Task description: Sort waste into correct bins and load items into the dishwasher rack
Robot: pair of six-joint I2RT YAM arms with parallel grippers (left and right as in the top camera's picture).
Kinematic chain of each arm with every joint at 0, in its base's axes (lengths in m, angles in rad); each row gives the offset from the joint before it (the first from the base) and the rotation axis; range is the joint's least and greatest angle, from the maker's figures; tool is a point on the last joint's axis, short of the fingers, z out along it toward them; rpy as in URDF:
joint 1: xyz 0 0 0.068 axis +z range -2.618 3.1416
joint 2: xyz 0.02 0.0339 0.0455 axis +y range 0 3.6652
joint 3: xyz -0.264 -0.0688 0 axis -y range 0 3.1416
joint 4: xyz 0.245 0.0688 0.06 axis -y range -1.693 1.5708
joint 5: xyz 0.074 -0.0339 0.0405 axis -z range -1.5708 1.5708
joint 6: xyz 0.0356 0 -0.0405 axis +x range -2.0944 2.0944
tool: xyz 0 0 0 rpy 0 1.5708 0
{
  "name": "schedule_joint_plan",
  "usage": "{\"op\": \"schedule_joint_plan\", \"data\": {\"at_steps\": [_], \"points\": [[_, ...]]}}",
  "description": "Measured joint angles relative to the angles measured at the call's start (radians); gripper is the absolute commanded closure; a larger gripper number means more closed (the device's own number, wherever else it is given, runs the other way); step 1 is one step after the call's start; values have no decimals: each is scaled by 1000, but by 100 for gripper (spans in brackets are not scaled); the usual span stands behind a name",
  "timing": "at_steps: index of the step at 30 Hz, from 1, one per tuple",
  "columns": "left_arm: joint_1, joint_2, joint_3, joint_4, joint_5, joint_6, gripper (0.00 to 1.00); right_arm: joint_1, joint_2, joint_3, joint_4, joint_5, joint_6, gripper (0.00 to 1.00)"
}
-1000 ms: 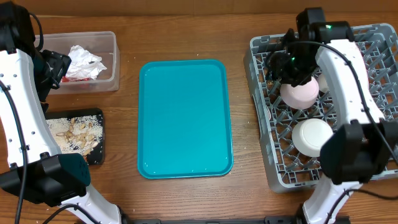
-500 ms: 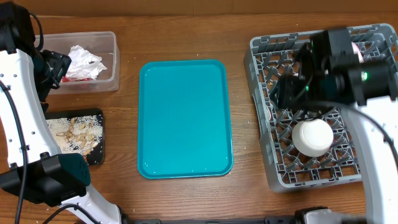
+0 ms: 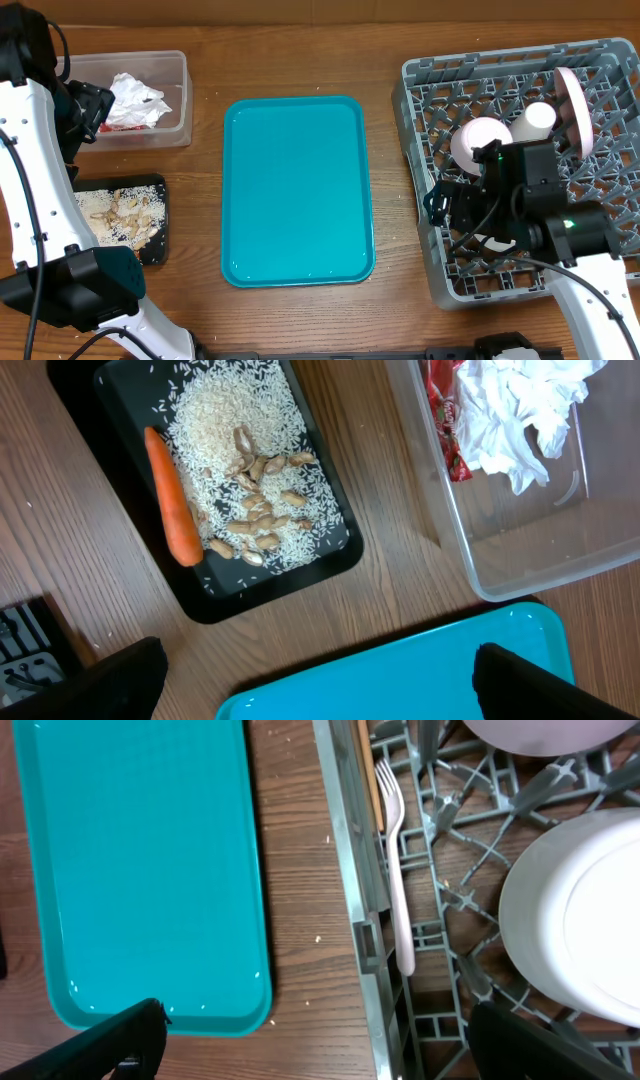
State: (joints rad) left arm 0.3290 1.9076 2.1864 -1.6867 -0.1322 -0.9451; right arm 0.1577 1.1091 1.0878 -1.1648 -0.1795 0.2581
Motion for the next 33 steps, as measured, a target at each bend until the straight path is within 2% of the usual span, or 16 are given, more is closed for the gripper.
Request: {"op": "schedule_joint_plan", "data": {"at_steps": [26,33], "points": [[0,0,0,0,0,0,0,0,28,0,5,0,0,0],[0,0,0,0,0,0,0,0,-84,-2,6,0,1,0]]}}
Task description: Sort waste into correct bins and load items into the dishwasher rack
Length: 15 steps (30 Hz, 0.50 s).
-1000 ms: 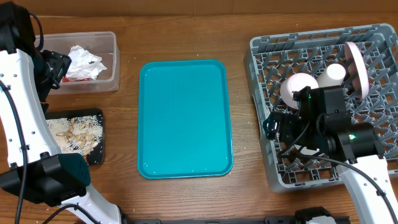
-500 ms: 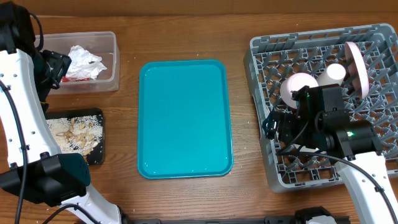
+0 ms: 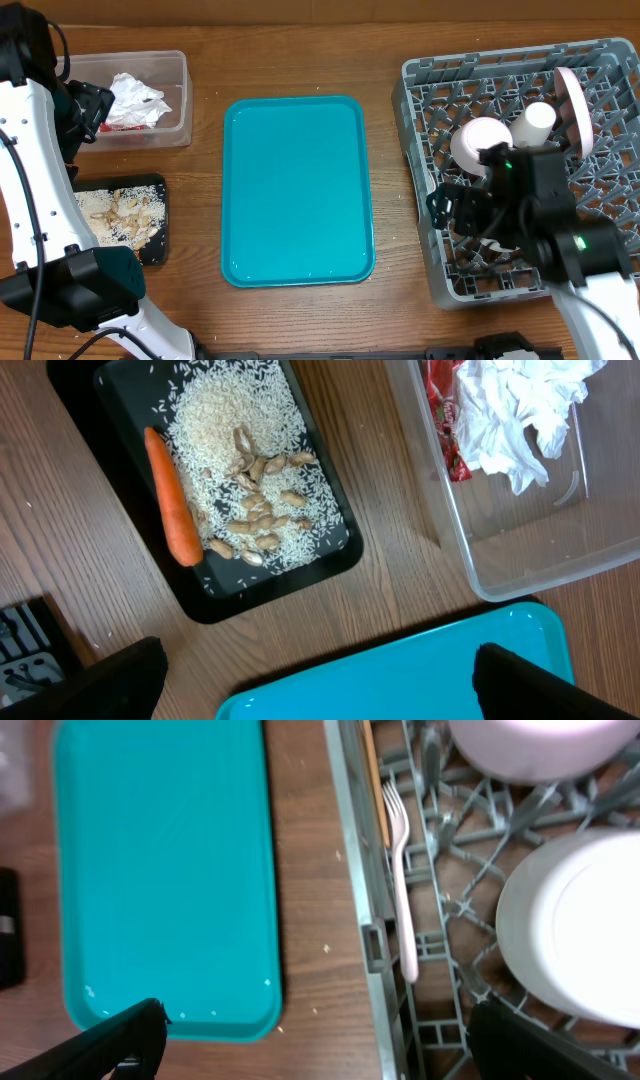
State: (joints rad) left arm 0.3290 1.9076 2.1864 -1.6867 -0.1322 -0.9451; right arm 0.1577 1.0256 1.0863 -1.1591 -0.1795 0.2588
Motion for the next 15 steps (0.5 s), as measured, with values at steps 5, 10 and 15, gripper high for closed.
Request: {"op": "schedule_joint_plan", "data": {"at_steps": [5,10,15], "points": [[0,0,0,0,0,0,0,0,-186,0,0,0,2,0],[0,0,0,0,0,0,0,0,-309,0,-3,0,2,0],[0,0,0,0,0,0,0,0,-382,0,-4,0,3,0]]}}
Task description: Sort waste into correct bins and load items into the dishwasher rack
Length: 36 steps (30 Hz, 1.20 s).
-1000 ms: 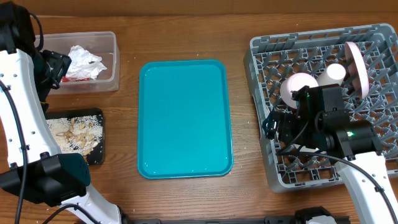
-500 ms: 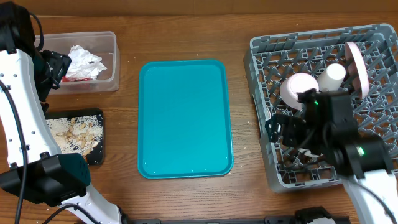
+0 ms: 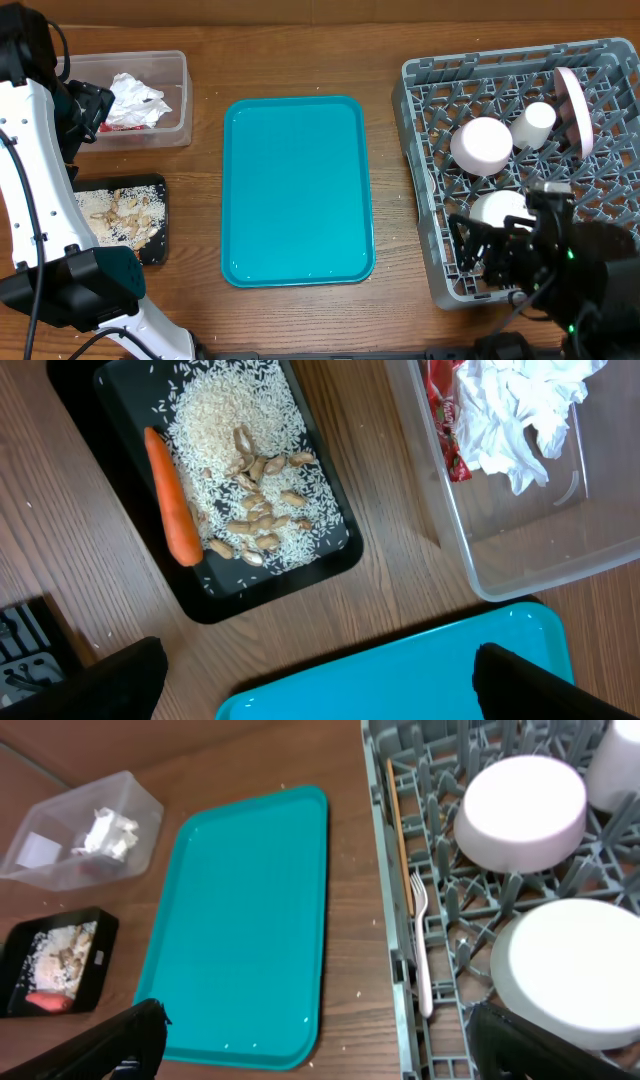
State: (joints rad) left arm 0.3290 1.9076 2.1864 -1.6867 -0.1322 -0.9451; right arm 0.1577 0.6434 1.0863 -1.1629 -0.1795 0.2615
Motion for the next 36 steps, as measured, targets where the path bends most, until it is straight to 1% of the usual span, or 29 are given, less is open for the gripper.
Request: {"op": "schedule_joint_plan", "data": {"at_steps": [7,12,15,19,25,26,31,36], "points": [[0,0,0,0,0,0,0,-30,-86,-3,1,3,-1,0],[0,0,0,0,0,0,0,-37,-158,-71,12,48,-1,0],[0,0,0,0,0,0,0,-39,-238,-171,150,63,-39,0],[0,0,0,0,0,0,0,-47,-374,-355,389,61,-126,0],[0,0,0,0,0,0,0,-110,-537,-685,725,30,-184,0],[0,0,0,0,0,0,0,-122,-559,-755,806,14,-188,0],[0,0,0,0,0,0,0,-137,-615,-948,1008,-24,-198,0],[0,0,0,1,0,0,0,-138,-628,-1038,1111,-29,-203,0]]}}
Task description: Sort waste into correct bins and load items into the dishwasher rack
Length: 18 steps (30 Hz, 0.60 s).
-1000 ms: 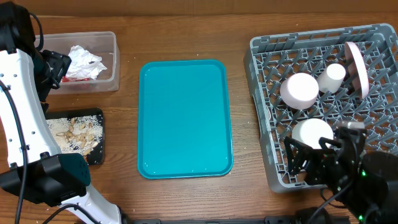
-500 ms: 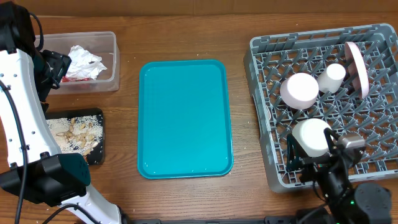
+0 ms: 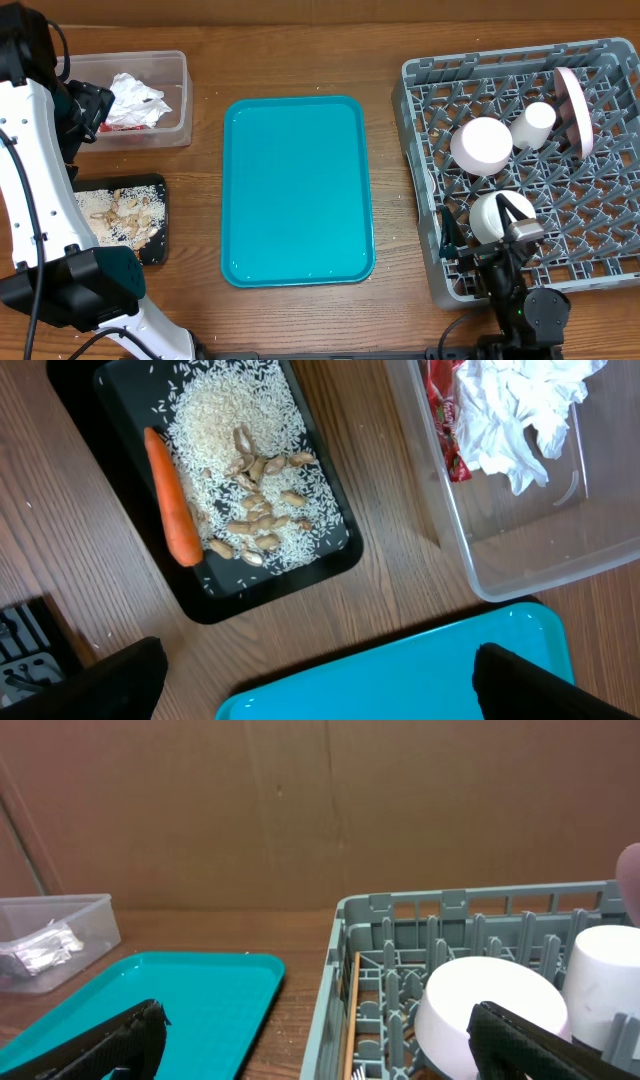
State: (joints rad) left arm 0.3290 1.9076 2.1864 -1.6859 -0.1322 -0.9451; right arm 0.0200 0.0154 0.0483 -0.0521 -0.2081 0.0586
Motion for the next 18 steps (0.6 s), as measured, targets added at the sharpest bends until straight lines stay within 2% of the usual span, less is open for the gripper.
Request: {"op": "schedule_joint_plan", "data": {"at_steps": [18], "points": [[0,0,0,0,0,0,0,-50,-1,-30,-28,96,-6,0]]}}
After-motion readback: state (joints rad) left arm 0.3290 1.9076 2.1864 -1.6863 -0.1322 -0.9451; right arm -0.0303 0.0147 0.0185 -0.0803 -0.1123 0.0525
